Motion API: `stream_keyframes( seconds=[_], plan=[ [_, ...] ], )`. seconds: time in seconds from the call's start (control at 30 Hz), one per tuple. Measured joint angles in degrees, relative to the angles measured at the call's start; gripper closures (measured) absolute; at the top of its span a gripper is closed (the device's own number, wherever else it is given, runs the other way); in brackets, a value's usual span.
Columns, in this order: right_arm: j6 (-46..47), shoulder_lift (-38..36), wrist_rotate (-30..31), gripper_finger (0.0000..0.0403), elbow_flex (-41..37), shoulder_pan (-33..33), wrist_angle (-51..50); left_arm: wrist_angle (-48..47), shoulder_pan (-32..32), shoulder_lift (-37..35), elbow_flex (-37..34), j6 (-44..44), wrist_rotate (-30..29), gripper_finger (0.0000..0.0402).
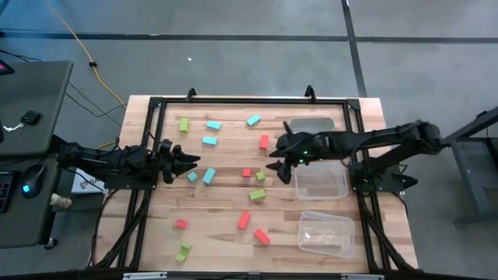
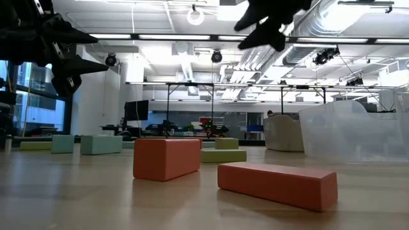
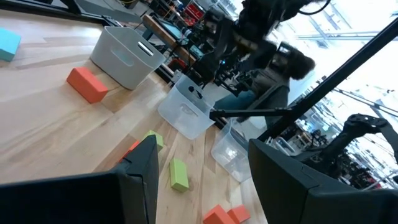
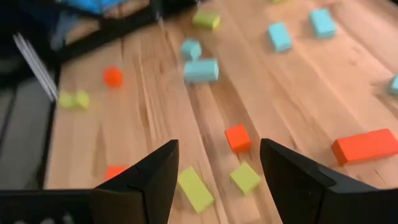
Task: Sort & place blocks by color
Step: Put the light green block into the gray bin
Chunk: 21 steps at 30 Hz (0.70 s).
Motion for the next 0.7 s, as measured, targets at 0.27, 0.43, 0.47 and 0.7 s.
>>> stream_keyframes(
  seconds=[0.27,0.43,0.47,0.7],
  plan=[
    [-9.77,7.46,-2.78,0.0187,0.0,0.0,2.71,0.02,0.0,0.0,0.0,0.02,0.02,0.0227],
    [-13.46,12.02,-2.93,0.0187,0.0,0.0,6.38,0.02,-0.01,0.0,0.0,0.02,0.02,0.0227],
    [-14.01,12.77,-3.2,0.0187,0.0,0.0,6.71,0.02,0.0,-0.01,0.0,0.01,0.02,0.0227],
    [-14.83,17.59,-5.17,0.0187,0.0,0.0,7.77,0.03,0.0,-0.02,0.0,0.01,0.02,0.0227]
  ],
)
